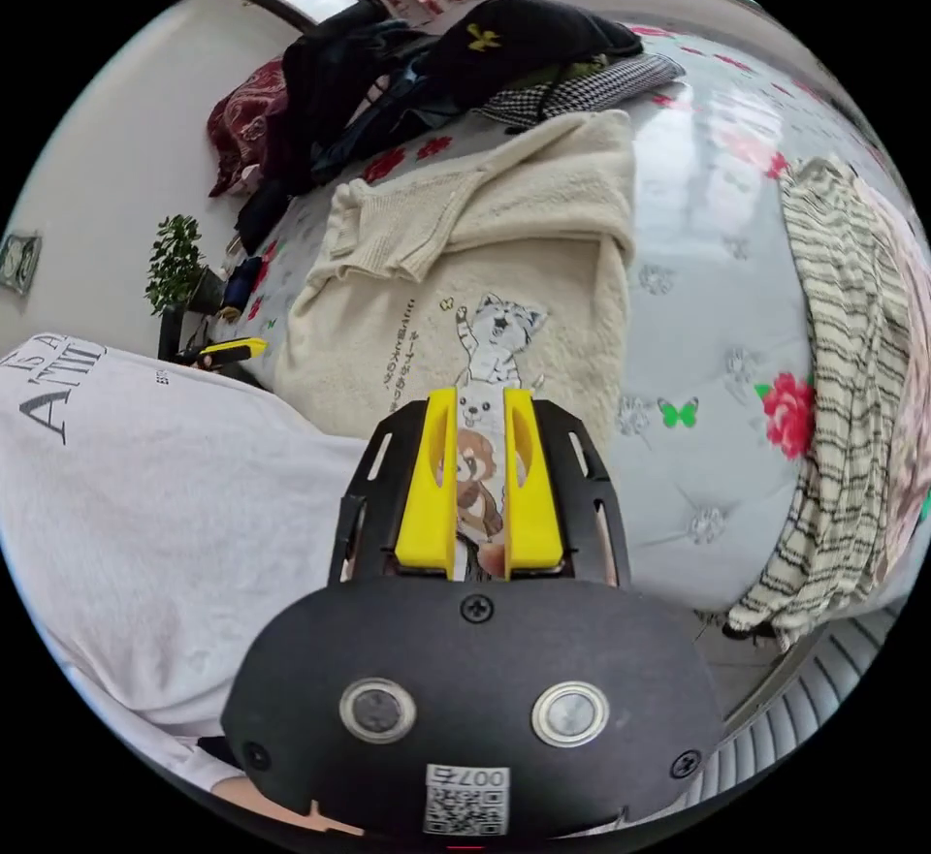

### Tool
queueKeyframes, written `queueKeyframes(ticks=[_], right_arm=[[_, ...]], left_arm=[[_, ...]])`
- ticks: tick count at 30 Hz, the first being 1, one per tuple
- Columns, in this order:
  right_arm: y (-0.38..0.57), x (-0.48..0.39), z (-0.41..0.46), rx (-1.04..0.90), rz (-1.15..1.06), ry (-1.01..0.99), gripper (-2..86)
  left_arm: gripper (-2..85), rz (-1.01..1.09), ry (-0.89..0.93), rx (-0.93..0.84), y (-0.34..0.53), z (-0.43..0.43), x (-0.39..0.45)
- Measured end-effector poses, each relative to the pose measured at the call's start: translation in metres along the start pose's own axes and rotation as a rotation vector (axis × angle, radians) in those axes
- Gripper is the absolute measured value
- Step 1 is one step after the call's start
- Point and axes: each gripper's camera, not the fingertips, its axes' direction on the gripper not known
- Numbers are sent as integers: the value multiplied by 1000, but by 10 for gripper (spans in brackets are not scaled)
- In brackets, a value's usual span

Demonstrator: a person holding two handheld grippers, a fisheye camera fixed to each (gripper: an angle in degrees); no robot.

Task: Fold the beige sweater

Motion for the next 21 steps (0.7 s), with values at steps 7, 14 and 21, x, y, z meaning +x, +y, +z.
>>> queueKeyframes(ticks=[7,14,21], right_arm=[[124,60,-13,-9,240,58,84],[151,121,33,-201,152,-17,92],[115,136,80,-368,-26,-94,64]], left_arm=[[83,-122,-39,-76,72,13,-8],[143,-167,-113,-167,102,65,17],[126,2,-277,-431,20,142,54]])
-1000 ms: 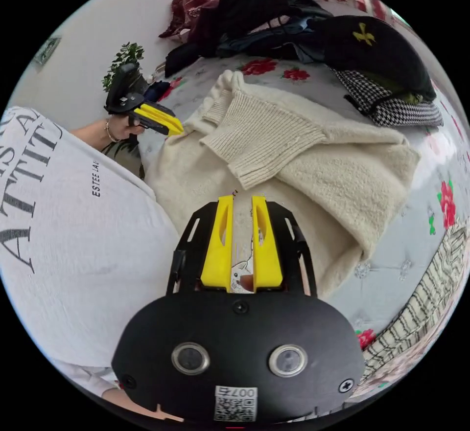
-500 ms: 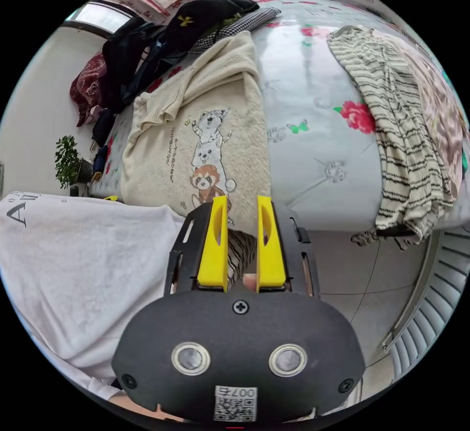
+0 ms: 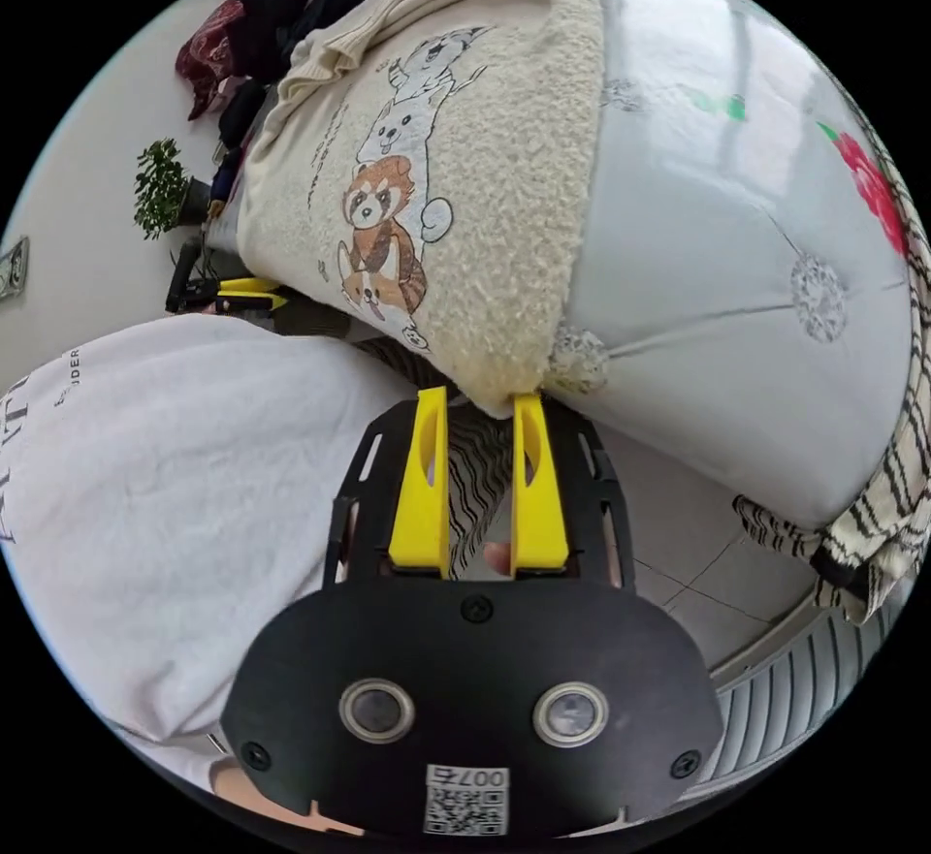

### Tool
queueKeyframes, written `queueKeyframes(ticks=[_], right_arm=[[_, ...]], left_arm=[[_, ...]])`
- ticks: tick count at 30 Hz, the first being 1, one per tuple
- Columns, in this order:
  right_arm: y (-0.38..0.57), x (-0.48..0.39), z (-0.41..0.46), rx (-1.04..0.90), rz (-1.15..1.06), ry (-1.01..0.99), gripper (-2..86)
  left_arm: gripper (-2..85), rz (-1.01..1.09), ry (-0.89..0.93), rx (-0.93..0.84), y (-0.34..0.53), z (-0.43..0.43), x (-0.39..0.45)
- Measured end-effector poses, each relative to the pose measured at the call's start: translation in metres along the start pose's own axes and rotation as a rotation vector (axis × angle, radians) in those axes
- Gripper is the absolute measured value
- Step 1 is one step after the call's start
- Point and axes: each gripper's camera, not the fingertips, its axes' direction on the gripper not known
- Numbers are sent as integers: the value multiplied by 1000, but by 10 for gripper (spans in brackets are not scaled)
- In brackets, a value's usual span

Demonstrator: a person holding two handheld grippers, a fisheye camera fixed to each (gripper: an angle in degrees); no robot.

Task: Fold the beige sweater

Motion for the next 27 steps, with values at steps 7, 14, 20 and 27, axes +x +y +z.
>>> queueKeyframes(ticks=[7,14,20,27], right_arm=[[21,13,-32,17,-107,-108,11],[54,56,-130,135,-174,-526,0],[-39,70,-263,326,-258,-699,0],[-170,101,-305,726,335,-606,10]], left_arm=[[3,93,-3,-43,-10,-34,-2],[-4,275,660,170,69,-152,-85],[1,273,837,531,2,-276,-204],[79,-587,948,903,-95,-270,-316]])
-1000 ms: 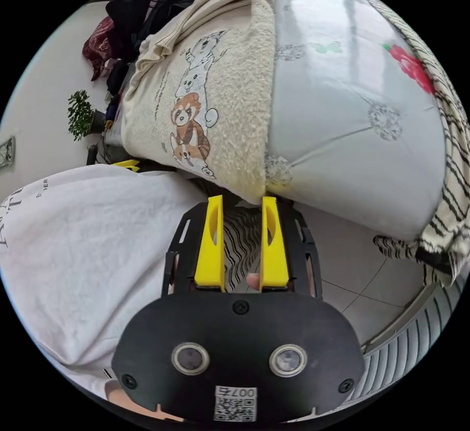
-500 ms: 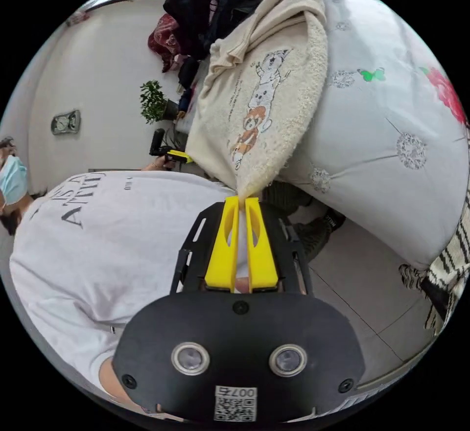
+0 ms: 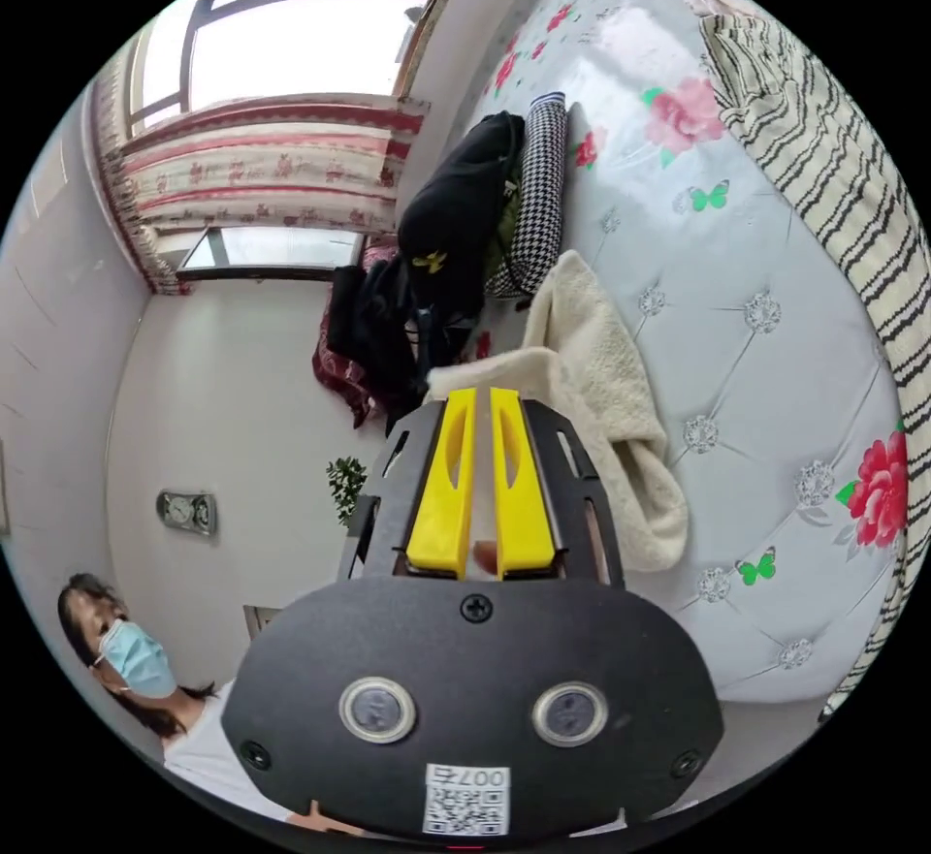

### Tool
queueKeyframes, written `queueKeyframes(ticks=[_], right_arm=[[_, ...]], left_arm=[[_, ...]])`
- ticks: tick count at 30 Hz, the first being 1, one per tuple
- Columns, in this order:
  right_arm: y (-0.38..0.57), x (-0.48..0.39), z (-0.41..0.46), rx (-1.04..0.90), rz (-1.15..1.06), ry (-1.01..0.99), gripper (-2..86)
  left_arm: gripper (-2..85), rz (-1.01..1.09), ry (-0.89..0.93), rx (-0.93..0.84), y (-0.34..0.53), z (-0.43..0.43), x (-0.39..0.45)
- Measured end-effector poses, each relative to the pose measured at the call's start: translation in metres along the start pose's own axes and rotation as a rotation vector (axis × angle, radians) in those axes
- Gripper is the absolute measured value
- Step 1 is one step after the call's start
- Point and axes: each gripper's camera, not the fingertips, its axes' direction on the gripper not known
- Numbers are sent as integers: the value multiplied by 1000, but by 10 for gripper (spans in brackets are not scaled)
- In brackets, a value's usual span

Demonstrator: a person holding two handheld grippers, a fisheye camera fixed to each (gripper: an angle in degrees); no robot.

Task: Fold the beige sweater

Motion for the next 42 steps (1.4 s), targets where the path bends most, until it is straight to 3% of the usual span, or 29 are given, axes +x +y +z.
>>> queueKeyframes(ticks=[4,6,10,16,20,23,26,30,33,36,39,42], right_arm=[[23,-17,29,4,-118,157,23],[39,-24,39,-9,-221,335,33],[46,-28,55,-18,-300,478,46],[27,-89,142,-79,-481,604,59],[15,-130,229,-174,-651,739,62],[11,-134,293,-280,-707,841,54],[9,-116,331,-371,-676,994,30],[20,-145,263,-150,-632,905,6],[26,-154,190,9,-556,869,1],[12,-126,156,42,-428,875,0],[-2,-92,174,-14,-328,864,-1],[1,-88,197,-45,-347,902,0]], left_arm=[[96,155,-213,-111,3,24,10],[103,277,-386,-169,15,35,11],[121,385,-443,-221,22,61,9],[133,776,-581,-299,16,170,83],[96,990,-732,-376,28,266,98],[3,1007,-894,-381,39,312,77],[-7,1008,-824,-397,43,315,57],[-9,852,-653,-339,12,257,36],[-7,698,-631,-205,-20,197,13],[2,560,-551,-135,-52,170,-18],[66,685,-340,-237,-43,210,-1],[118,959,-366,-366,11,277,43]])
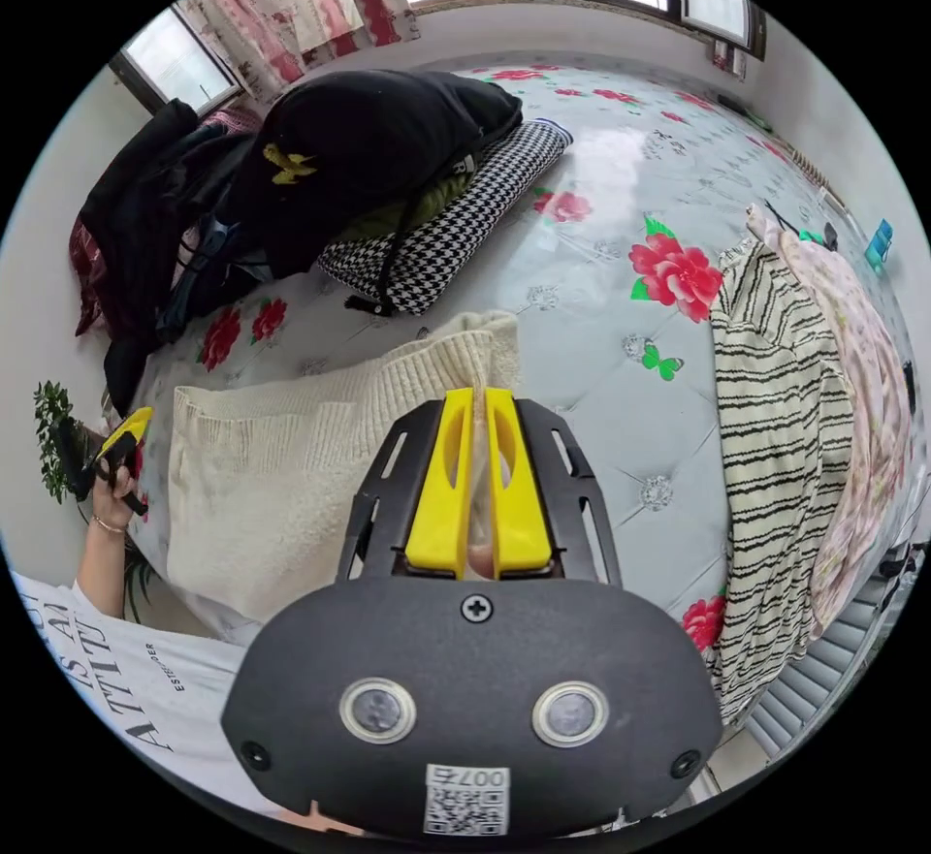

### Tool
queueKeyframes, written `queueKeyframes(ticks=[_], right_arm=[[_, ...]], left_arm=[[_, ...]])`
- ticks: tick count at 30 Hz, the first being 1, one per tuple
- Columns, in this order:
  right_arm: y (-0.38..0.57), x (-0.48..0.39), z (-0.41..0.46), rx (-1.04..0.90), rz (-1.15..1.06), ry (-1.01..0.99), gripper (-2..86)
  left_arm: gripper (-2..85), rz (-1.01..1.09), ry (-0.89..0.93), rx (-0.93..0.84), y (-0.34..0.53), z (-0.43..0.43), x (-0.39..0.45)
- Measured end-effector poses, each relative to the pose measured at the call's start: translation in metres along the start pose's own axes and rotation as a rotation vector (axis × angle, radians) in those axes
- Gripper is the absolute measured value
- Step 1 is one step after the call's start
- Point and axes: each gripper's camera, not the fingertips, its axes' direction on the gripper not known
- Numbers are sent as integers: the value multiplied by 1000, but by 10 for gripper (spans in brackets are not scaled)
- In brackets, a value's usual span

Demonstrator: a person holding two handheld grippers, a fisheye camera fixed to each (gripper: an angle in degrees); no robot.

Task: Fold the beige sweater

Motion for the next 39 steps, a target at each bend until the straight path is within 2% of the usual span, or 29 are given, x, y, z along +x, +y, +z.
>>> queueKeyframes(ticks=[3,5,8,11,13,17,18,20,23,27,31,33,36,37,39], right_arm=[[4,-4,10,-21,-16,8,0],[7,2,13,-33,-16,5,0],[12,21,5,-21,-20,-10,0],[23,42,-9,13,-42,-38,2],[31,54,-11,27,-58,-46,3],[36,90,20,-26,26,-115,15],[38,102,23,-38,56,-157,22],[43,118,7,-10,44,-215,37],[73,149,-38,57,4,-281,67],[179,225,-87,114,155,-447,95],[306,287,-85,118,432,-534,107],[369,305,-63,85,569,-604,113],[390,296,-31,43,601,-692,114],[388,293,-25,38,597,-700,112],[370,279,-4,34,582,-709,100]], left_arm=[[109,123,-140,-141,-7,71,48],[62,114,-251,-238,-6,111,51],[28,32,-238,-200,-12,91,43],[24,-103,-162,-85,-2,42,20],[28,-188,-158,-76,4,35,3],[59,-247,-213,-273,9,121,-31],[67,-296,-179,-236,9,121,-38],[89,-372,-172,-247,5,113,-44],[116,-381,-298,-186,13,70,-24],[99,-412,-406,-67,62,-2,37],[95,-355,-277,-85,96,3,113],[94,-267,-131,-141,105,39,169],[95,-164,-5,-181,105,88,220],[95,-145,7,-202,104,100,226],[96,-118,-53,-356,106,157,231]])
